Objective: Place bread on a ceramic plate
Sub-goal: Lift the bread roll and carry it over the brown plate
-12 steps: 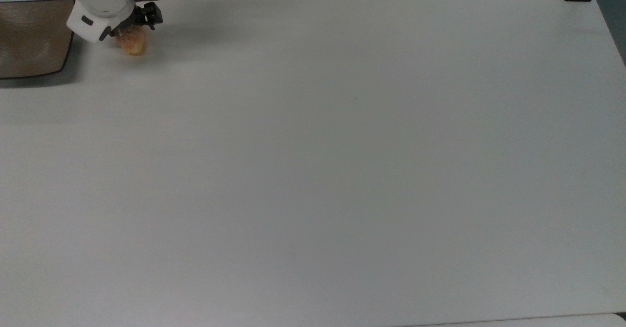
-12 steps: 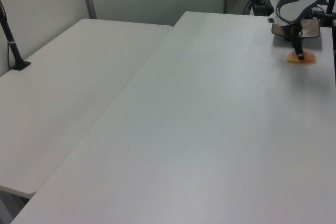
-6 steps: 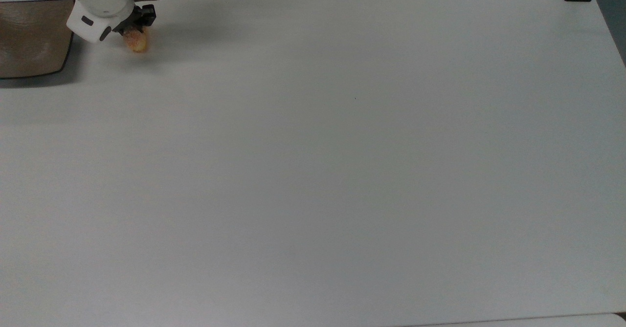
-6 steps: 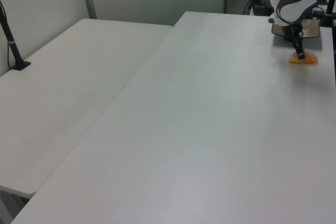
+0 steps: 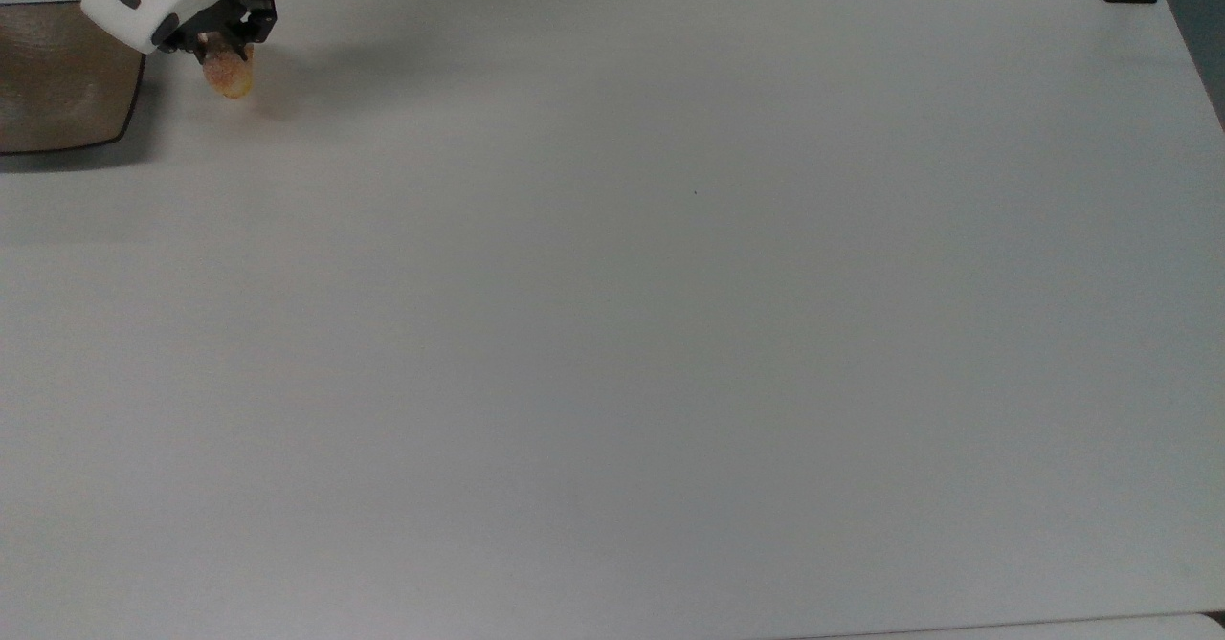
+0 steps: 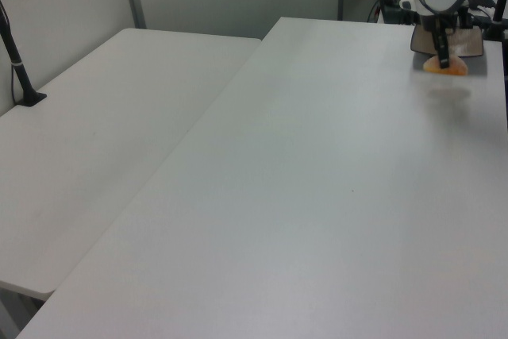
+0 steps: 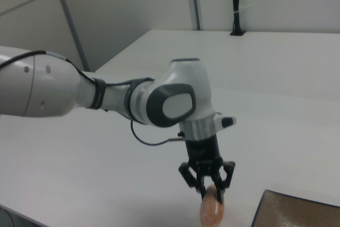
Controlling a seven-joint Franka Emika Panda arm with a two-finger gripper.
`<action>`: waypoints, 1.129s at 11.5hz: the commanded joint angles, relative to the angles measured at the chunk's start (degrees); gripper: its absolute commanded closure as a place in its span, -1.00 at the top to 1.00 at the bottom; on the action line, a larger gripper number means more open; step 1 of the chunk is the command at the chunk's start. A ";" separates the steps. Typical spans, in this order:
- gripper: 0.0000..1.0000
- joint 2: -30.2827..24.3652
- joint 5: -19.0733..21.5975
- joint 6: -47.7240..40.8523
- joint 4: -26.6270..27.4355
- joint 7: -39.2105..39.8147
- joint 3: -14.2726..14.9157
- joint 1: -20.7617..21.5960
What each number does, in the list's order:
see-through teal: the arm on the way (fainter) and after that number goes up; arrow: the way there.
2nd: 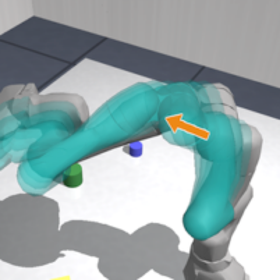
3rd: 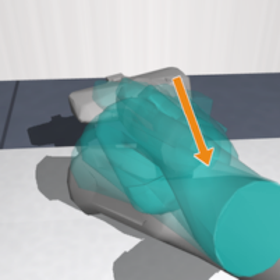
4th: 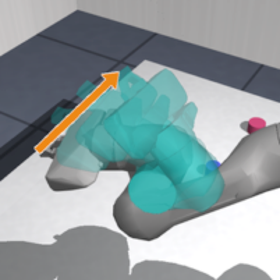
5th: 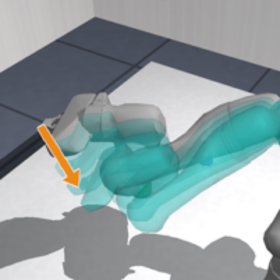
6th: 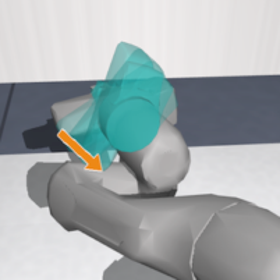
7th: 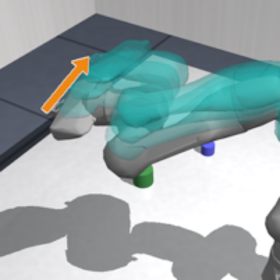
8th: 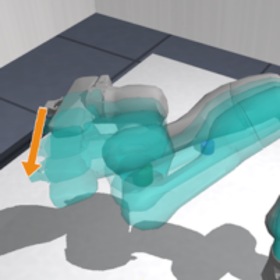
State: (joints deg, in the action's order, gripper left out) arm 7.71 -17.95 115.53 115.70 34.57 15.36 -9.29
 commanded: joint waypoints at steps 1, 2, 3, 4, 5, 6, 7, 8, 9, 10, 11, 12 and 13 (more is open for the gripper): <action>-0.19 -0.94 3.35 1.36 -3.37 -0.30 0.89 -0.12; -0.19 -0.94 3.53 2.67 -3.64 0.06 3.16 0.06; -0.17 -0.77 3.88 6.69 -3.55 0.06 4.84 -0.12; -0.16 -0.07 4.93 9.51 -3.46 0.06 6.86 -0.21; -0.15 0.64 5.46 11.89 -3.29 0.06 8.88 -0.21; -0.15 1.08 5.81 13.39 -3.20 0.15 9.86 -0.47; -0.15 1.52 5.99 13.93 -3.20 0.93 10.30 -1.17; -0.12 2.13 6.43 13.93 -3.20 1.29 10.39 -1.43; 0.32 2.83 7.22 14.02 -3.37 1.20 10.39 -2.05; 0.81 2.84 7.31 14.11 -3.37 1.20 10.39 -2.14; 1.00 2.84 7.31 14.20 -3.37 1.12 10.39 -2.14; 1.00 2.84 7.40 14.20 -3.37 1.03 10.39 -2.14; 1.00 2.84 7.40 14.20 -3.37 1.03 10.39 -2.14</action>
State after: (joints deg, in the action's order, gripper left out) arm 10.68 -11.82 128.20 112.00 34.67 25.46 -11.45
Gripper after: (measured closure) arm 0.119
